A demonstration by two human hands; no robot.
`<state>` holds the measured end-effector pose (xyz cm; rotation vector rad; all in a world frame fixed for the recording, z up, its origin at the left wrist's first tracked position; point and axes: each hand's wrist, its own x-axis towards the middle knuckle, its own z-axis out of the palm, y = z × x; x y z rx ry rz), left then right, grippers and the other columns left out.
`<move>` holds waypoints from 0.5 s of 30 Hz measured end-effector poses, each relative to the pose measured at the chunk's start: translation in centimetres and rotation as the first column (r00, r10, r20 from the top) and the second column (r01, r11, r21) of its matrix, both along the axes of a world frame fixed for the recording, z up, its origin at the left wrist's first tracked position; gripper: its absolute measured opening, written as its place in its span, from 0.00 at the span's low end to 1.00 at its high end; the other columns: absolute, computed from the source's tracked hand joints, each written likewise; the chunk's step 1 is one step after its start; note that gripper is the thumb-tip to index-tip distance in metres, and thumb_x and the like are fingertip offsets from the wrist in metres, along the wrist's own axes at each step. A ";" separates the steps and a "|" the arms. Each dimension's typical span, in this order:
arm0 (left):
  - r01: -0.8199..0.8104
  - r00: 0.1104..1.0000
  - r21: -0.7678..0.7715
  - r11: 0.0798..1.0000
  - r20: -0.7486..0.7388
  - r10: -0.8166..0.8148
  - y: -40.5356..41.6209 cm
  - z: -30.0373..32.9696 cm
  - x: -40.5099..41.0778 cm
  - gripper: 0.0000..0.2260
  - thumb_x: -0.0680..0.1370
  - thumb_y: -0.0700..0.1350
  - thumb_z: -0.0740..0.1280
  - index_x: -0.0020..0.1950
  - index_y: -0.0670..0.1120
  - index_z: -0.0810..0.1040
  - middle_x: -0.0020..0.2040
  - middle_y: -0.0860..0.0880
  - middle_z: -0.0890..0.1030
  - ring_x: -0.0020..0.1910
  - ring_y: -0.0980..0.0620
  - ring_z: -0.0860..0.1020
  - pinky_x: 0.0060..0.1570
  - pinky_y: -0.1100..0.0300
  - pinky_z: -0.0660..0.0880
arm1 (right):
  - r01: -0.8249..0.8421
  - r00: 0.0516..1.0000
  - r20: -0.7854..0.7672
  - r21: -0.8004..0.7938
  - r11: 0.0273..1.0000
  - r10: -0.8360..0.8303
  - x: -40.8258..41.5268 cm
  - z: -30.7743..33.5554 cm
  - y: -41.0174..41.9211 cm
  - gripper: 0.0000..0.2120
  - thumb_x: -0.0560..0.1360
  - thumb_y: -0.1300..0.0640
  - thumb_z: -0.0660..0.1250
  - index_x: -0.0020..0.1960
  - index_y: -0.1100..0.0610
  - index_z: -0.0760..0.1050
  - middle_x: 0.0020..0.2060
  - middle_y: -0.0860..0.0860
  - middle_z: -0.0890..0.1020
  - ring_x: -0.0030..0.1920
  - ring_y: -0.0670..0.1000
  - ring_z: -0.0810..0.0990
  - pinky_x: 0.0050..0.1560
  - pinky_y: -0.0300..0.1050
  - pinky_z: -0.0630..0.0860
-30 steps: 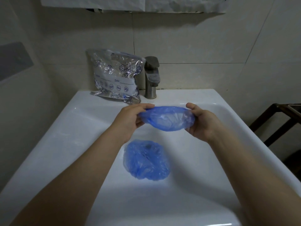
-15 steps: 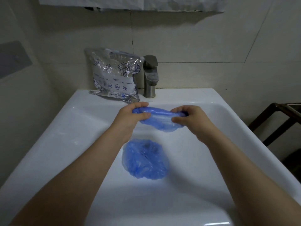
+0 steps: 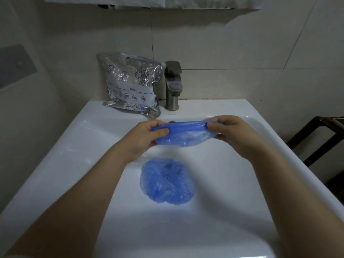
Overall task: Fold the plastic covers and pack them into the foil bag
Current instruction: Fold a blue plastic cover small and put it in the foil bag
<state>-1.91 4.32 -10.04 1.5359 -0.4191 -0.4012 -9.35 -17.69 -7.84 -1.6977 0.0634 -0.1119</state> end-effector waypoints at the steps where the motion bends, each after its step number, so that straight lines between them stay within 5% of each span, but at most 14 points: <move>1: 0.023 0.999 -0.051 0.998 -0.048 -0.025 0.1 -0.2 0.3 0.09 0.77 0.33 0.61 0.48 0.45 0.76 0.37 0.55 0.82 0.36 0.60 0.79 0.39 0.68 0.77 | -0.025 0.999 -0.019 0.081 0.996 0.026 0.1 0.1 0.0 0.07 0.76 0.66 0.62 0.44 0.61 0.79 0.38 0.52 0.81 0.41 0.48 0.78 0.46 0.36 0.77; 5: 0.023 0.999 -0.139 0.990 -0.044 -0.029 0.3 -0.2 0.9 0.15 0.77 0.31 0.59 0.47 0.50 0.78 0.36 0.54 0.81 0.36 0.58 0.78 0.37 0.66 0.77 | -0.012 0.998 -0.052 0.156 0.988 0.020 0.3 0.1 0.4 0.11 0.78 0.66 0.58 0.43 0.54 0.75 0.40 0.52 0.79 0.39 0.48 0.78 0.43 0.40 0.78; 9: -0.011 1.000 -0.064 0.998 0.000 0.011 -0.3 -0.5 0.4 0.26 0.76 0.26 0.56 0.31 0.50 0.84 0.33 0.55 0.82 0.35 0.60 0.79 0.38 0.69 0.75 | 0.080 0.992 -0.098 0.012 0.997 -0.079 0.8 -0.8 1.8 0.19 0.77 0.72 0.50 0.36 0.57 0.72 0.40 0.57 0.76 0.37 0.50 0.75 0.36 0.38 0.76; 15: -0.243 0.970 0.078 0.967 0.009 0.243 -2.1 -1.5 -0.3 0.16 0.73 0.41 0.66 0.25 0.49 0.77 0.28 0.54 0.75 0.33 0.54 0.71 0.40 0.61 0.67 | 0.230 0.965 -0.118 -0.065 0.971 -0.236 1.7 -2.5 3.2 0.12 0.77 0.64 0.59 0.36 0.62 0.73 0.35 0.56 0.75 0.37 0.51 0.74 0.41 0.44 0.75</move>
